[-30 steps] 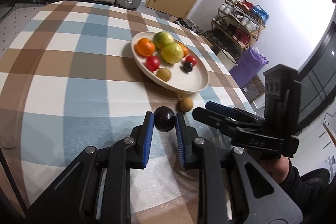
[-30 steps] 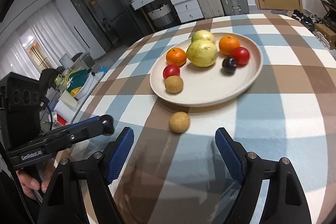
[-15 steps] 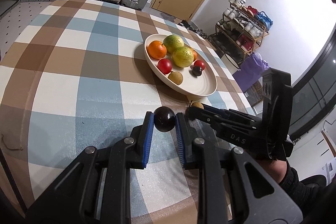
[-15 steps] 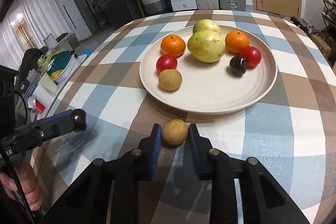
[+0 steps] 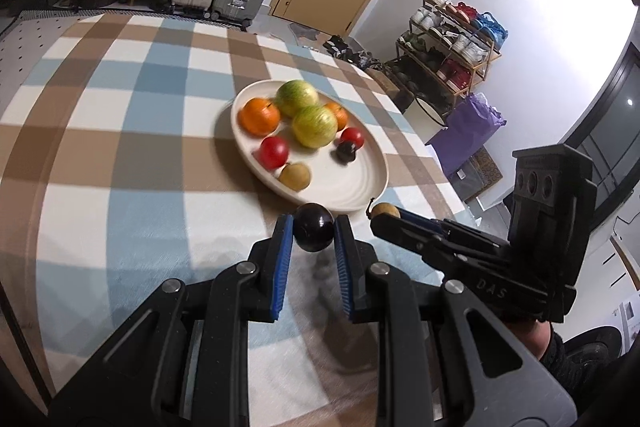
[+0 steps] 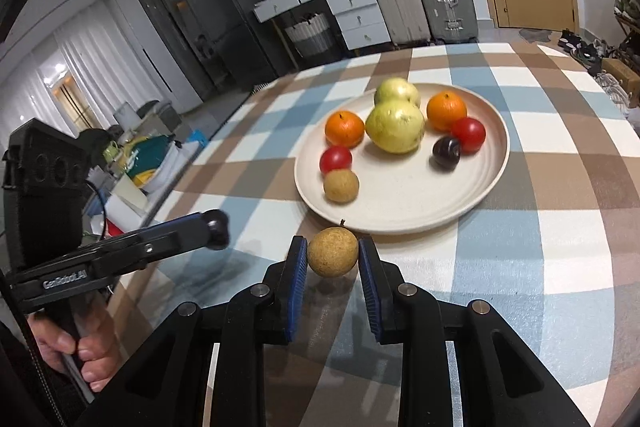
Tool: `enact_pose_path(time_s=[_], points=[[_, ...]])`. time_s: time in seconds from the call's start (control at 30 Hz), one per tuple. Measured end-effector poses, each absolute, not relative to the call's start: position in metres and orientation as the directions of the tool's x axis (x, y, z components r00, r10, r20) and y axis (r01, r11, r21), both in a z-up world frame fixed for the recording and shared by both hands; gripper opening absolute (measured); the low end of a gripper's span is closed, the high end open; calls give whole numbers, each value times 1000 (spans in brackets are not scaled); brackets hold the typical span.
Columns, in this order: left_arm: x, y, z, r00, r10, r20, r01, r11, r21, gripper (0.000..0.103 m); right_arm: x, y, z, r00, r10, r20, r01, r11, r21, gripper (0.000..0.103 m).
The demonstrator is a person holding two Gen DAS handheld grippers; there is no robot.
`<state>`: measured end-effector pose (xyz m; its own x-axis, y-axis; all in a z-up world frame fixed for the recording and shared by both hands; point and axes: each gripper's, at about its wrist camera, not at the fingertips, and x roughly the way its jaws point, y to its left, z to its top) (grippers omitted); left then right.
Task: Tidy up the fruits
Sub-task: 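Carry the dark plum and tan fruit over the white plate with both tools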
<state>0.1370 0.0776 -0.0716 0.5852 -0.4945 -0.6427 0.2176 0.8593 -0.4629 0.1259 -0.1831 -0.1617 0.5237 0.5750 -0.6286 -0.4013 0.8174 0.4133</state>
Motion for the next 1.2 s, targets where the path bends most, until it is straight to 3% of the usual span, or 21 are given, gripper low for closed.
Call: enact_pose_path(time_s=[0.53,1.2], points=[[211,36,-60,531,-520,-669,253,851,-460,18,166,-202,-149,513,608,-606,-398,794,460,27],[269,25,-97,474,-514,-715,233,856,-461,18,213,-203,-172,473,608,-638,-379,794,476,27]])
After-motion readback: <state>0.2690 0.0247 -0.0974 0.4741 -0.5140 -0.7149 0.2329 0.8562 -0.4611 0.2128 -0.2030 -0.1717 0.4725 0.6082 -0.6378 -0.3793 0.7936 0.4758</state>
